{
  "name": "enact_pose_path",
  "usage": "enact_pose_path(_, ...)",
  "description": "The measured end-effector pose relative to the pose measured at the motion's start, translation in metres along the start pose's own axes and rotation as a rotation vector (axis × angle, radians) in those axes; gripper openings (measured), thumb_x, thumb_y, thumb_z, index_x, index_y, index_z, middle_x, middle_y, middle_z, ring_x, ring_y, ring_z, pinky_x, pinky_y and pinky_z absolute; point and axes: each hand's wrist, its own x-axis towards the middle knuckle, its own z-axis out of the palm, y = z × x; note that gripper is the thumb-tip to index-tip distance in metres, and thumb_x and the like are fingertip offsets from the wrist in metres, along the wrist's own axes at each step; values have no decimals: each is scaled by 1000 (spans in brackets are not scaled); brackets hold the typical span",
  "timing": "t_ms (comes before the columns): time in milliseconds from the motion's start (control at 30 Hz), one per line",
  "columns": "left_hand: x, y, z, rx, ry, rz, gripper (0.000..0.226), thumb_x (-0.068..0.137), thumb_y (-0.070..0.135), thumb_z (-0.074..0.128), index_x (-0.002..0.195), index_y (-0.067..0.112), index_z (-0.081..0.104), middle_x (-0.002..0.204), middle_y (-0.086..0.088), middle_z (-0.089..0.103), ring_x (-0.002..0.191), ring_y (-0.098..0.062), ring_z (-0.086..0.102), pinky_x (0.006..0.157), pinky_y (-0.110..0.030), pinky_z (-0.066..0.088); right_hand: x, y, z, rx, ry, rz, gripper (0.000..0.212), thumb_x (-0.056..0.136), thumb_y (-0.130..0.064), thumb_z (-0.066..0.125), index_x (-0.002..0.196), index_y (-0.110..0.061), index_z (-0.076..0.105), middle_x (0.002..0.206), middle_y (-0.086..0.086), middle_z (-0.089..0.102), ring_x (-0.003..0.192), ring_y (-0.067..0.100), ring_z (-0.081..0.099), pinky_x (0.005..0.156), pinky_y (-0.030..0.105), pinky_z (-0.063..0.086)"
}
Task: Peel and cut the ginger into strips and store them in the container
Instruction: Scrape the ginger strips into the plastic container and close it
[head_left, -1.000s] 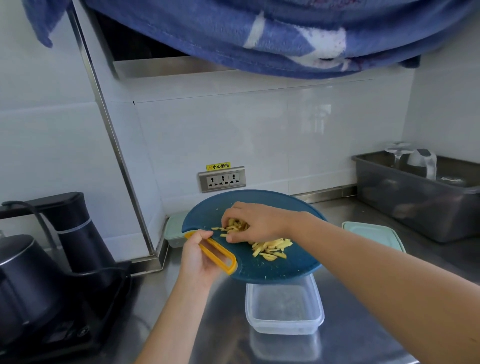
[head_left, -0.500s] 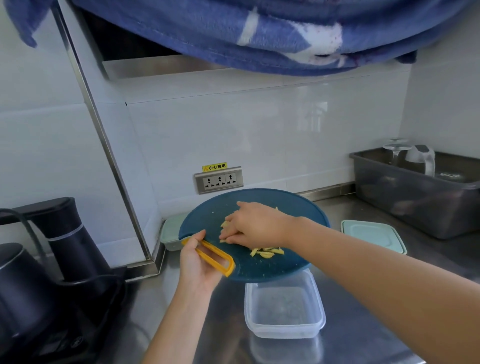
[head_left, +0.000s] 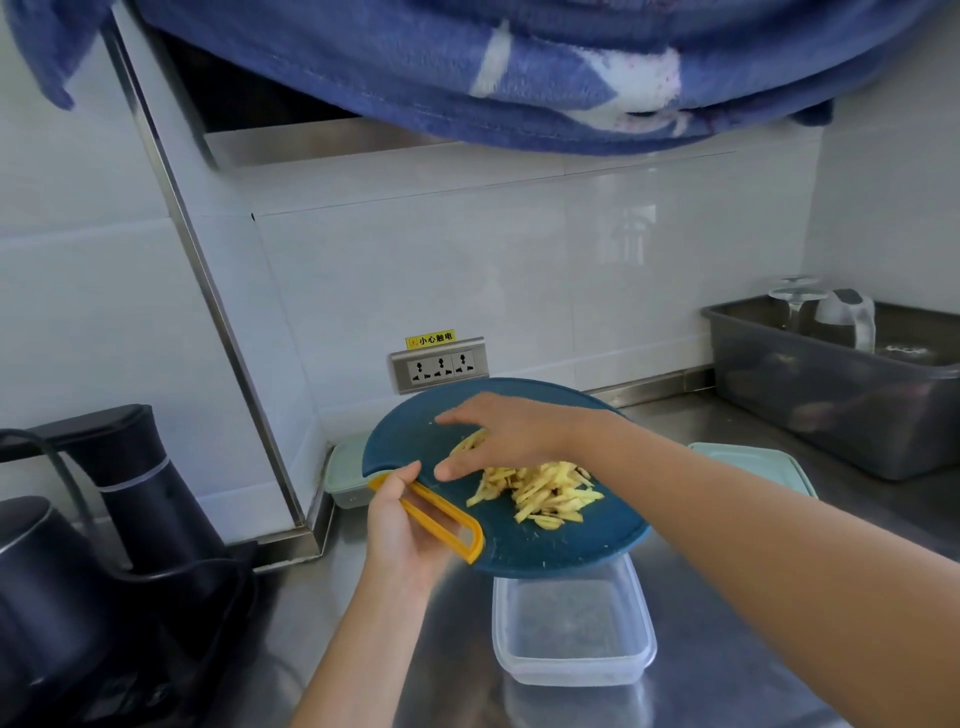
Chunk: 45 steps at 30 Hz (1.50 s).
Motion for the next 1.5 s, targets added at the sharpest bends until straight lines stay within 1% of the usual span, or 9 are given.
enact_pose_path(167,7,1,-4,5,4,16,27,93,16,42,109,10,63,92,-11,73,78,-26,71,71,-41,49,5,6,14,-210,-59,-29,72,88,-65,51,149,-31,33,150,2,36,138,22,34,114,41,29)
enact_pose_path(333,17,-3,-19,-36,43,-4,36,91,19,48,125,10,57,116,-15,66,109,-35,61,93,-50,46,-6,15,23,-287,-8,-81,48,99,-48,45,143,-29,46,143,3,45,131,21,41,110,37,33)
enact_pose_path(600,26,-5,-28,-41,125,42,39,89,22,53,126,12,56,116,-15,66,106,-36,64,97,-51,45,-23,27,36,-307,68,-137,41,100,-41,47,138,-27,53,133,2,51,118,20,48,101,33,37)
enact_pose_path(833,22,-4,-34,0,176,29,40,89,24,54,126,12,57,116,-14,67,100,-33,67,80,-45,54,-33,28,53,-282,143,-158,39,99,-40,49,134,-26,57,131,1,53,117,22,48,103,39,37)
enact_pose_path(1000,13,-2,-37,9,169,46,30,91,23,50,117,12,62,101,-10,73,82,-28,71,70,-38,54,-28,19,51,-276,81,-161,48,97,-47,49,142,-29,48,139,1,48,126,21,46,104,39,39)
enact_pose_path(1133,7,-5,-34,-5,137,42,27,93,22,45,112,13,62,89,-8,74,71,-24,72,68,-37,51,-28,13,37,-87,71,-115,53,95,-55,47,140,-27,52,149,0,44,137,16,37,113,34,29)
enact_pose_path(1233,5,-7,-31,-4,127,29,27,93,22,46,113,12,62,88,-10,74,72,-26,72,68,-38,50,-27,20,19,66,165,-12,60,95,-62,40,121,-15,67,131,10,62,116,22,58,102,35,43)
enact_pose_path(1300,5,-8,-31,16,120,17,29,92,22,47,116,12,61,92,-11,74,75,-28,72,62,-35,56,-26,31,5,119,229,57,56,95,-63,37,113,-23,72,124,7,66,106,19,62,95,32,45)
enact_pose_path(1500,9,-8,-35,62,135,42,34,92,23,49,123,12,58,93,-10,74,78,-28,72,60,-33,56,-37,66,11,133,63,187,62,96,-63,29,146,-29,42,152,-9,39,141,14,33,113,30,21)
